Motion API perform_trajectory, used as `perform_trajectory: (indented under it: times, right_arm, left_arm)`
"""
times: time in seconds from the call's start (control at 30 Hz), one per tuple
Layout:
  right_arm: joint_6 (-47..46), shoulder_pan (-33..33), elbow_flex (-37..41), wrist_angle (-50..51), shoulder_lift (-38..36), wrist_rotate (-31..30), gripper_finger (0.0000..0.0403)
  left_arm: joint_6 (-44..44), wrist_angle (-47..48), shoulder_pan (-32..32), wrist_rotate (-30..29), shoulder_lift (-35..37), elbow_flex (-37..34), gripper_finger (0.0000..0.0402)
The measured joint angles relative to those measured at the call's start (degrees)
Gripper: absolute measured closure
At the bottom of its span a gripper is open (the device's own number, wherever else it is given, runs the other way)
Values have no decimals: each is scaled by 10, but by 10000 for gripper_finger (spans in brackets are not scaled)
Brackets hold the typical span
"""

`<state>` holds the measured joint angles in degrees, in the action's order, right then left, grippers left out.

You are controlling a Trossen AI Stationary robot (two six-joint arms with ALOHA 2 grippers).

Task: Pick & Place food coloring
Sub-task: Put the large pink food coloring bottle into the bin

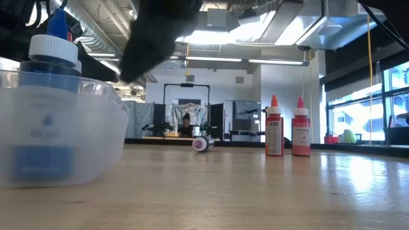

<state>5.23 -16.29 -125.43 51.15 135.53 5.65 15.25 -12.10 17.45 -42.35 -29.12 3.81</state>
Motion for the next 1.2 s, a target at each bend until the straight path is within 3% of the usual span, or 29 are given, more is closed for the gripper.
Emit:
perform_trajectory:
  times: [0.4,0.63,0.83,1.07,1.2]
  right_arm:
    - [8,14,-1,102,-88,-23,231]
    - [3,36,20,89,-91,-60,231]
    - [-3,68,115,42,-111,-60,231]
    - [-25,95,300,-87,-229,-64,231]
    - [-55,101,432,-152,-334,-164,231]
  left_arm:
    - [0,1,0,7,0,0,301]
    - [0,3,0,33,0,0,301]
    - [0,5,0,49,0,0,302]
    - [0,7,0,72,0,0,301]
    - [0,7,0,57,0,0,303]
